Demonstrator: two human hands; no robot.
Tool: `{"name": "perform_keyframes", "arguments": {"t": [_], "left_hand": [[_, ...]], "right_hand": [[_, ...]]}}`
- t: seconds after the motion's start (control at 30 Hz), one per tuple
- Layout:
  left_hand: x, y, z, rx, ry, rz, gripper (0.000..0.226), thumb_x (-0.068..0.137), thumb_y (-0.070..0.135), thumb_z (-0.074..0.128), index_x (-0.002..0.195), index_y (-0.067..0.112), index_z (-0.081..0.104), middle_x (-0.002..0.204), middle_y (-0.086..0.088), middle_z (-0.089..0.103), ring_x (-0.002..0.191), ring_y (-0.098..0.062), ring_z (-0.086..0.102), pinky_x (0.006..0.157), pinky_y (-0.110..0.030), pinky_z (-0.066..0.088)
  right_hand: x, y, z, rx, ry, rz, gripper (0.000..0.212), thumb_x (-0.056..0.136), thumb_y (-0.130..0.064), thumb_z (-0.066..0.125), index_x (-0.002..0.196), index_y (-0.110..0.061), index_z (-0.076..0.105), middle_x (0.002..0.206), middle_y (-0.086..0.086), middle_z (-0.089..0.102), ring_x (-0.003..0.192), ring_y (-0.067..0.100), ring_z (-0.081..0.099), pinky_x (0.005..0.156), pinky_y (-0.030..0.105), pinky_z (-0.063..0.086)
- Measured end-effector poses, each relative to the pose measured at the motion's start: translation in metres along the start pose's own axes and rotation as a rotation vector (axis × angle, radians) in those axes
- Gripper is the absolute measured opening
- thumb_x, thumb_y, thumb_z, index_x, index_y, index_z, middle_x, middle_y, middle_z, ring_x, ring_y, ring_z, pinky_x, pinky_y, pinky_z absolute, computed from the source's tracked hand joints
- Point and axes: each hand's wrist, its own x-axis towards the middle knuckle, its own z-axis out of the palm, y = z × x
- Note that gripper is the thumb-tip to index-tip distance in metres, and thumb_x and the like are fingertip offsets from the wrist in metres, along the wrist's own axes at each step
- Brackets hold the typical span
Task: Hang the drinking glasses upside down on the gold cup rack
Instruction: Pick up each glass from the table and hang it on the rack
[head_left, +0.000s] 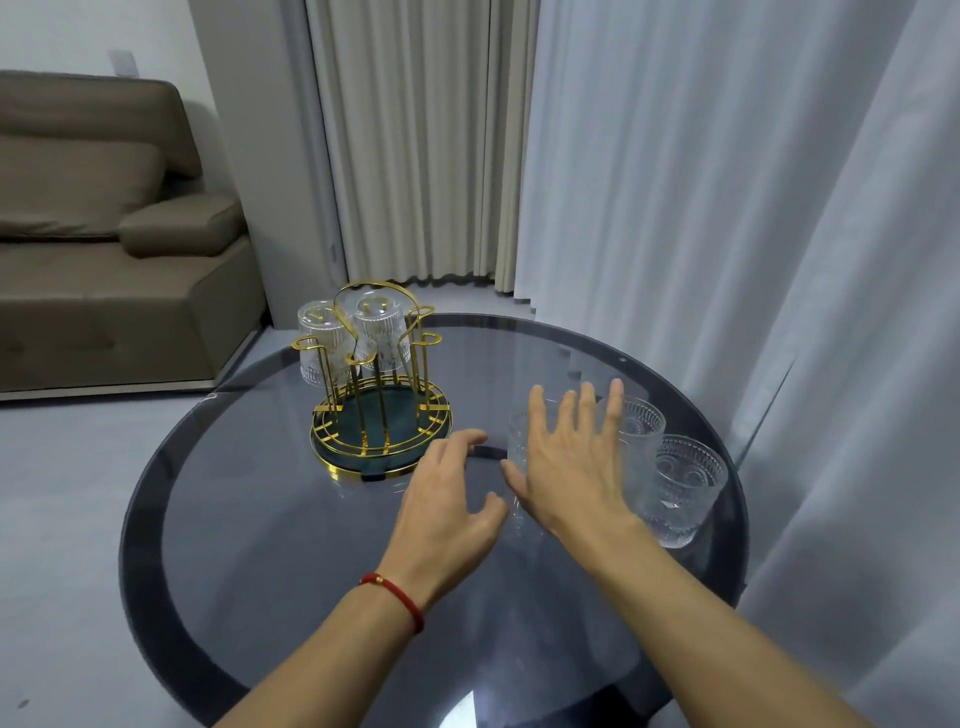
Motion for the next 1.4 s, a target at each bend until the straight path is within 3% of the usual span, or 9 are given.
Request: {"name": "perform_keyframes", "arguments": {"t": [0.33, 0.67, 0.8, 0.9, 1.0, 1.1, 1.17, 1.3, 1.4], "left_hand": [[0.009, -0.024, -0.020, -0.075, -0.023, -0.157, 0.051, 0.083, 0.018, 0.069, 0.130, 0.029, 0.052, 0.119, 0.006, 0.058, 0.106, -0.008, 0.056, 0.084, -0.026, 0.053], [0.016, -0.023, -0.036, -0.765, -0.087, -0.411, 0.079, 0.062, 0.039, 0.082, 0.134, 0.039, 0.049, 0.131, 0.003, 0.061, 0.120, -0.013, 0.061, 0.093, -0.051, 0.058], [0.018, -0.025, -0.042, -0.879, 0.046, -0.520, 0.064, 0.065, 0.039, 0.085, 0.123, 0.031, 0.058, 0.123, -0.008, 0.065, 0.101, -0.030, 0.068, 0.078, -0.048, 0.061], [0.024, -0.032, -0.046, -1.044, 0.100, -0.610, 0.054, 0.079, 0.030, 0.079, 0.126, 0.017, 0.056, 0.130, -0.015, 0.061, 0.103, -0.041, 0.069, 0.078, -0.053, 0.061], [0.027, -0.037, -0.047, -1.176, 0.040, -0.641, 0.049, 0.090, 0.027, 0.067, 0.133, 0.007, 0.053, 0.132, -0.025, 0.062, 0.112, -0.046, 0.065, 0.094, -0.063, 0.054], [0.030, -0.038, -0.043, -1.233, -0.005, -0.616, 0.049, 0.094, 0.029, 0.060, 0.134, 0.003, 0.054, 0.129, -0.027, 0.064, 0.115, -0.044, 0.064, 0.091, -0.054, 0.058], [0.031, -0.040, -0.039, -1.092, 0.012, -0.548, 0.046, 0.095, 0.043, 0.056, 0.129, 0.012, 0.060, 0.124, -0.019, 0.068, 0.112, -0.037, 0.067, 0.086, -0.052, 0.060], [0.026, -0.061, -0.029, -0.291, 0.154, -0.299, 0.043, 0.095, 0.056, 0.037, 0.114, 0.030, 0.066, 0.110, 0.002, 0.066, 0.110, -0.022, 0.056, 0.091, -0.042, 0.050], [0.025, -0.089, -0.020, 0.224, 0.125, -0.255, 0.048, 0.093, 0.041, 0.055, 0.138, 0.024, 0.054, 0.141, -0.004, 0.051, 0.137, -0.024, 0.037, 0.110, -0.044, 0.037]], "right_hand": [[0.011, -0.016, -0.004, 0.084, 0.061, 0.040, 0.064, 0.081, -0.037, 0.067, 0.132, -0.003, 0.047, 0.098, 0.017, 0.061, 0.102, 0.038, 0.057, 0.120, 0.070, -0.008], [-0.009, -0.048, -0.014, 0.672, 0.283, -0.339, 0.100, 0.065, -0.034, 0.081, 0.151, -0.011, 0.036, 0.138, 0.011, 0.048, 0.126, 0.029, 0.052, 0.108, 0.050, 0.041], [-0.006, -0.052, -0.015, 0.900, 0.257, -0.491, 0.088, 0.079, -0.032, 0.079, 0.154, -0.014, 0.037, 0.154, 0.006, 0.045, 0.145, 0.020, 0.039, 0.119, 0.038, 0.036], [-0.004, -0.054, -0.014, 1.180, 0.076, -0.281, 0.076, 0.088, -0.053, 0.059, 0.155, -0.030, 0.030, 0.158, -0.009, 0.034, 0.147, 0.004, 0.029, 0.120, 0.029, 0.027], [-0.003, -0.061, -0.010, 1.474, -0.201, 0.001, 0.069, 0.088, -0.073, 0.037, 0.150, -0.046, 0.028, 0.154, -0.005, 0.046, 0.138, 0.010, 0.044, 0.115, 0.037, 0.036], [0.002, -0.062, -0.006, 1.561, -0.197, 0.109, 0.049, 0.099, -0.058, 0.048, 0.144, -0.042, 0.037, 0.146, 0.003, 0.055, 0.131, 0.021, 0.054, 0.112, 0.048, 0.043], [0.005, -0.057, -0.009, 1.602, -0.161, 0.166, 0.050, 0.099, -0.048, 0.060, 0.144, -0.036, 0.043, 0.142, 0.004, 0.058, 0.128, 0.020, 0.058, 0.109, 0.048, 0.048], [0.020, -0.039, -0.022, 1.420, 0.122, 0.277, 0.061, 0.093, -0.046, 0.070, 0.146, -0.027, 0.046, 0.140, 0.001, 0.054, 0.124, 0.014, 0.053, 0.108, 0.039, 0.044], [0.051, -0.015, -0.037, 1.351, 0.257, 0.373, 0.067, 0.092, -0.050, 0.069, 0.149, -0.027, 0.043, 0.145, 0.005, 0.052, 0.128, 0.022, 0.055, 0.111, 0.046, 0.044]]}}
